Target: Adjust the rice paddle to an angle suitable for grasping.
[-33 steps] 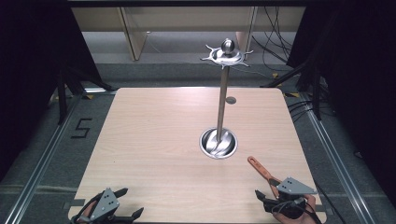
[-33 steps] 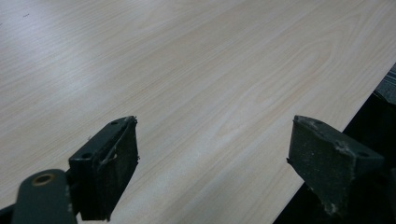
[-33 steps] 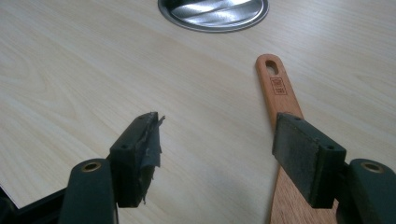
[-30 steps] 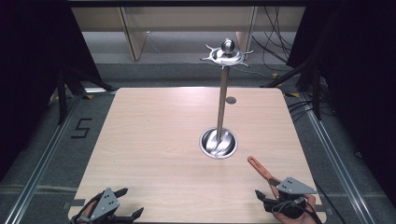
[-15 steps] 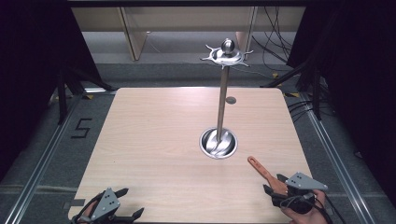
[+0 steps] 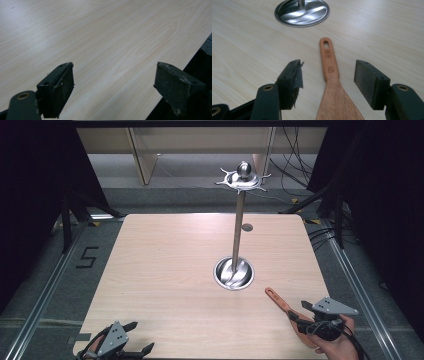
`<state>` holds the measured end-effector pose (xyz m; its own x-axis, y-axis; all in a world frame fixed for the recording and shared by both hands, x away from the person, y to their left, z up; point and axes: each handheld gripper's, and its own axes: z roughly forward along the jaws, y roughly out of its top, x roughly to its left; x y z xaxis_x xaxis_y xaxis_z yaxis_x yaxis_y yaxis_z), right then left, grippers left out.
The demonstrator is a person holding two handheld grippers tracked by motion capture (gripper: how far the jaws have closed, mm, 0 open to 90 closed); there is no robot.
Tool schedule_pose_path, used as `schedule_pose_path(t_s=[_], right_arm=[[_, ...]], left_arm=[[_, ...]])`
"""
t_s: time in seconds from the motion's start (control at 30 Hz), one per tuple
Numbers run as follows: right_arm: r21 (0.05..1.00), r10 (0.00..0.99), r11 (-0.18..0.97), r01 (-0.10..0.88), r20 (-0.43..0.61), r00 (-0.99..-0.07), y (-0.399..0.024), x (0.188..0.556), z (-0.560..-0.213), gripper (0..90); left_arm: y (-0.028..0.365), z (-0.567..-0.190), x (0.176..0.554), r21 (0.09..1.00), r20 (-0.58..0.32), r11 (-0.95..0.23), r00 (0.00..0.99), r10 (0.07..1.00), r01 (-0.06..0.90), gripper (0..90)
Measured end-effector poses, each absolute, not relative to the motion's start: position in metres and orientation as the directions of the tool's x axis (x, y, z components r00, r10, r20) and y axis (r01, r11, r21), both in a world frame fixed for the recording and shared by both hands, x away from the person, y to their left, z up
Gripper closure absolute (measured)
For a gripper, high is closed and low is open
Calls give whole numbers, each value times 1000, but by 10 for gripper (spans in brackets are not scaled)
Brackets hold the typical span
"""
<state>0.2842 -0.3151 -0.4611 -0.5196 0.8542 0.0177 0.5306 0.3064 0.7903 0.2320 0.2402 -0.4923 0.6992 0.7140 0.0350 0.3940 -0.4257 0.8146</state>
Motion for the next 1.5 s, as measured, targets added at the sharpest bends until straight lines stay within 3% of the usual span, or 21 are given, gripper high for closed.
schedule_pose_path(t_s=[1.17, 1.23, 1.27, 1.5], right_arm=[[662, 821, 442, 605, -26, -571, -306, 316, -456, 463], [661, 841, 406, 631, 1, -541, -301, 315, -457, 463], [645, 815, 459, 612, -32, -578, -303, 320, -456, 465], [625, 807, 479, 616, -37, -590, -299, 326, -455, 475]], left_arm=[[240, -492, 231, 821, 18, -408, 695, 718, 400, 153], [239, -492, 231, 825, 13, -400, 694, 720, 400, 153], [239, -493, 231, 826, 14, -398, 692, 722, 399, 153], [239, -492, 231, 824, 12, -401, 695, 719, 401, 153]])
